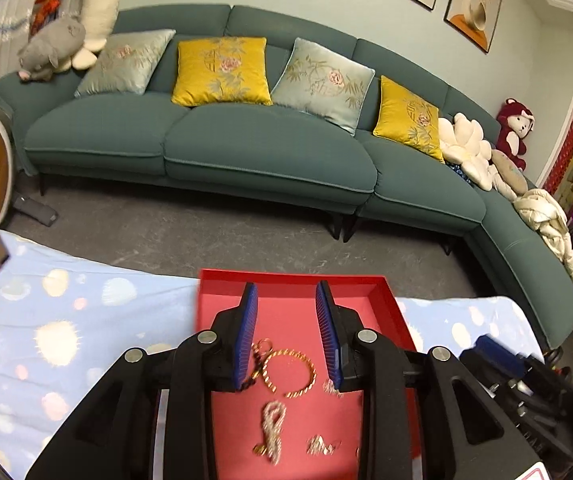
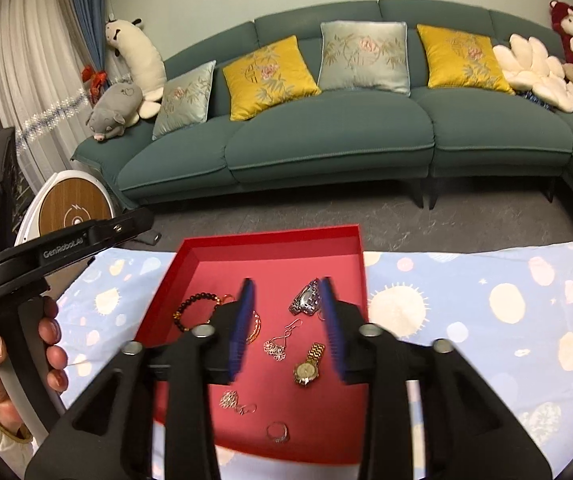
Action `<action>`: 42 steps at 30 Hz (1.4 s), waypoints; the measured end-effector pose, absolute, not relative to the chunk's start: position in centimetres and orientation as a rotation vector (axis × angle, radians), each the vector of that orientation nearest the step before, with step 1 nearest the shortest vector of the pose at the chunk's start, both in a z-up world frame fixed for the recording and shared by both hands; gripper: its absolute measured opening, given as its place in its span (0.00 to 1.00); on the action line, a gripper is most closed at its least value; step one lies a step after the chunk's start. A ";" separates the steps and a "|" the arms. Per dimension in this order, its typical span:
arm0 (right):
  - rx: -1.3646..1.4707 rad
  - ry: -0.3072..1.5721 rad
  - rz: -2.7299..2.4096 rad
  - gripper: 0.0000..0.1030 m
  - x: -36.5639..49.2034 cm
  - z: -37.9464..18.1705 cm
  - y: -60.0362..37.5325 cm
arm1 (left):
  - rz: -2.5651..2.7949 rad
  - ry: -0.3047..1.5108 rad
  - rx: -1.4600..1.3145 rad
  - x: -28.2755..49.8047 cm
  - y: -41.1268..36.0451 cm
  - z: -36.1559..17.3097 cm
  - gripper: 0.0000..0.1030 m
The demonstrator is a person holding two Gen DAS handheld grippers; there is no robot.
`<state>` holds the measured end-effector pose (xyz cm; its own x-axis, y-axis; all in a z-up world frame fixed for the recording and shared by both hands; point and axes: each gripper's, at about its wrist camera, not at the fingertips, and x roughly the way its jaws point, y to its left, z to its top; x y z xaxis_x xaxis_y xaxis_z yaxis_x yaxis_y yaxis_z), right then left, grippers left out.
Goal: Organize jewelry
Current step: 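Carry both gold hoops into the red tray and open both grippers there, then withdraw both open grippers from the tray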
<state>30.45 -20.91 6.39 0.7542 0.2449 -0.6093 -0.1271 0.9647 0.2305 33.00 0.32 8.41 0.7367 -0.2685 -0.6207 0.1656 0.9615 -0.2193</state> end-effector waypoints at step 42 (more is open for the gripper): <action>0.063 0.814 0.145 0.69 21.1 3.1 -14.6 | -0.021 0.800 0.093 20.7 -0.4 1.5 0.52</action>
<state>21.06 -14.61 3.08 0.6771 0.1536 -0.7197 -0.1049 0.9881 0.1122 20.75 -0.35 1.46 0.6969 0.0160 -0.7170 0.0542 0.9957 0.0749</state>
